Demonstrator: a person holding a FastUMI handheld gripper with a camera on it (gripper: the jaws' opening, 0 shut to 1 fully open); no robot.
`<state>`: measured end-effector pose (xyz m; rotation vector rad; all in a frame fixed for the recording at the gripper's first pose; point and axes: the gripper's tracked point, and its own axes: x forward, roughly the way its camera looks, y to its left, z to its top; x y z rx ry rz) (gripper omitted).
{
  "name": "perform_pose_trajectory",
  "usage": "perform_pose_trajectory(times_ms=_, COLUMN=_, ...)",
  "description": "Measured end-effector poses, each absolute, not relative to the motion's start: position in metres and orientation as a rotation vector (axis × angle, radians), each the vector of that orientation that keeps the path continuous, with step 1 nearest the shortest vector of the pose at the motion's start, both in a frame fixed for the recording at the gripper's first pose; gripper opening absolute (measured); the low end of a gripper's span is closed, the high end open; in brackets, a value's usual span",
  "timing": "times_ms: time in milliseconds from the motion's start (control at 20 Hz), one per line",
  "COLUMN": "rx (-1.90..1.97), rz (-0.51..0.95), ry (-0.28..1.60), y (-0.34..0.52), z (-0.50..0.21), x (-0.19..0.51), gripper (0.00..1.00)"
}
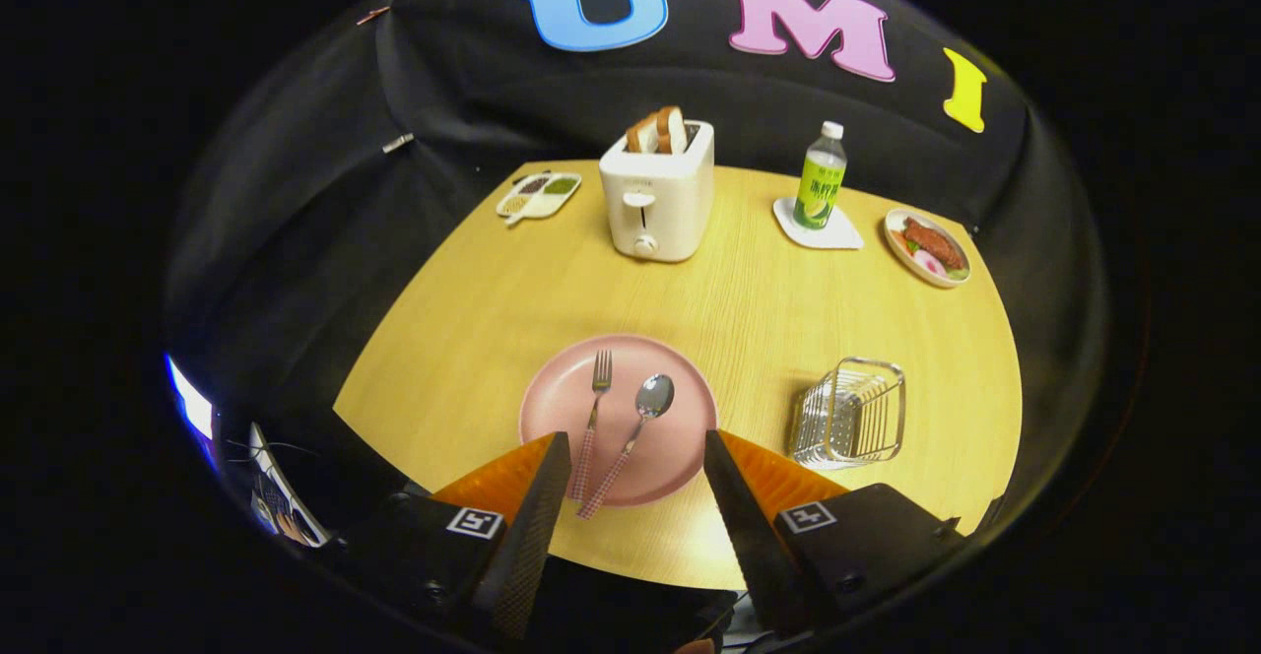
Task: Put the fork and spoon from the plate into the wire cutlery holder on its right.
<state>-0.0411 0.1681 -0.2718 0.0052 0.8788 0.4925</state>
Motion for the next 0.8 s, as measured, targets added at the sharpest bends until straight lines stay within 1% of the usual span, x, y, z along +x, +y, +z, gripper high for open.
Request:
perform_pose_trajectory(times_ms=50, rx=0.013, rz=0.487, ry=0.916, y=0.172, z=-0.286, x=-0.041, gripper=0.83)
perform_pose_trajectory(times_ms=100, rx=0.022, rz=0.484, ry=0.955, y=0.176, z=-0.300, x=-0.042, gripper=0.76)
perform_pose_trajectory(times_ms=150, rx=0.038, rz=0.487, ry=0.992, y=0.181, z=-0.311, x=-0.043, gripper=0.72)
perform_pose_trajectory(times_ms=300, rx=0.052, rz=0.488, ry=1.083, y=0.194, z=-0.344, x=-0.045, gripper=0.47)
perform_pose_trajectory(times_ms=500, rx=-0.005, rz=0.473, ry=1.160, y=0.200, z=-0.378, x=-0.049, gripper=0.48)
perform_pose_trajectory(times_ms=800, rx=-0.078, rz=0.459, ry=1.219, y=0.199, z=-0.405, x=-0.053, gripper=0.48)
